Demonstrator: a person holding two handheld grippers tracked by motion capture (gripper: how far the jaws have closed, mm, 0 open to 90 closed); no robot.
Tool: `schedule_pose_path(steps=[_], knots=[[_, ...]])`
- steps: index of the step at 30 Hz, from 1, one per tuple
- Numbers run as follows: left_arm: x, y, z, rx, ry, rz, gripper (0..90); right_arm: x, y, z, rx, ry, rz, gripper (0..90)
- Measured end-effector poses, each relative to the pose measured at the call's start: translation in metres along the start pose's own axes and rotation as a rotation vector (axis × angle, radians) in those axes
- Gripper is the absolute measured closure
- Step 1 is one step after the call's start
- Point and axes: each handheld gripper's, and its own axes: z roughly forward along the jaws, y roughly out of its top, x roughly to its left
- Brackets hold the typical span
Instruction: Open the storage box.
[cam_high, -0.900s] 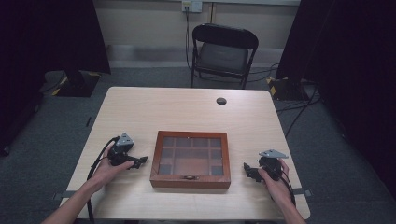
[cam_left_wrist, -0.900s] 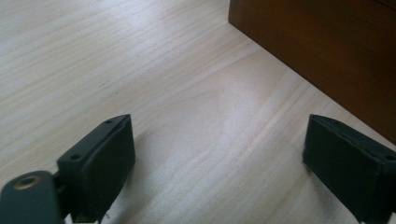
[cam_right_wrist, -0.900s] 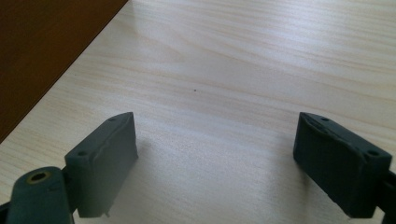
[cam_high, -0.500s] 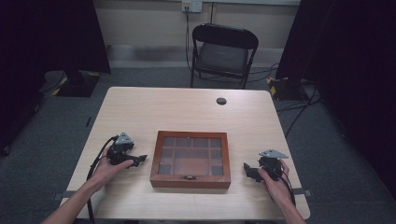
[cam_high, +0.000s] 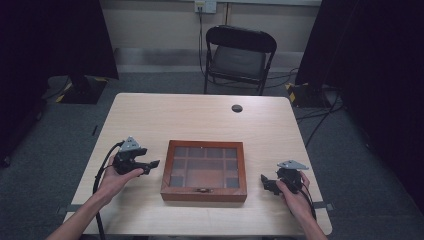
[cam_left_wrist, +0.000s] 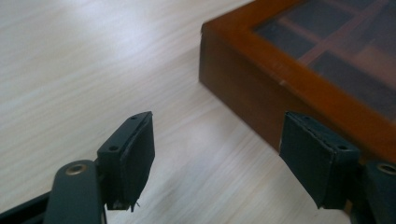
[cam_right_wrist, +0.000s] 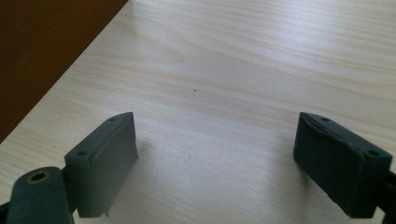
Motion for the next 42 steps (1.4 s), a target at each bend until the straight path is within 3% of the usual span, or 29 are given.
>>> schedule_pose_path(steps=[6, 15, 21, 23, 37, 42], knots=[[-0.011, 0.008, -0.006, -0.054, -0.036, 0.003, 30.2, 0.0, 0.0, 0.0, 0.0, 0.0, 0.0, 12.7], [-0.029, 0.017, -0.008, -0.076, -0.112, 0.015, 35.0, 0.0, 0.0, 0.0, 0.0, 0.0, 0.0, 12.7], [-0.039, 0.023, -0.007, -0.079, -0.153, 0.037, 36.7, 0.0, 0.0, 0.0, 0.0, 0.0, 0.0, 12.7], [-0.043, 0.026, -0.006, -0.081, -0.172, 0.018, 37.0, 0.0, 0.0, 0.0, 0.0, 0.001, 0.0, 12.7], [-0.07, 0.043, 0.002, -0.059, -0.279, 0.06, 40.2, 0.0, 0.0, 0.0, 0.0, 0.002, -0.002, 12.7], [-0.085, 0.047, 0.011, -0.04, -0.319, 0.103, 44.0, 0.0, 0.0, 0.0, 0.0, 0.003, -0.002, 12.6]])
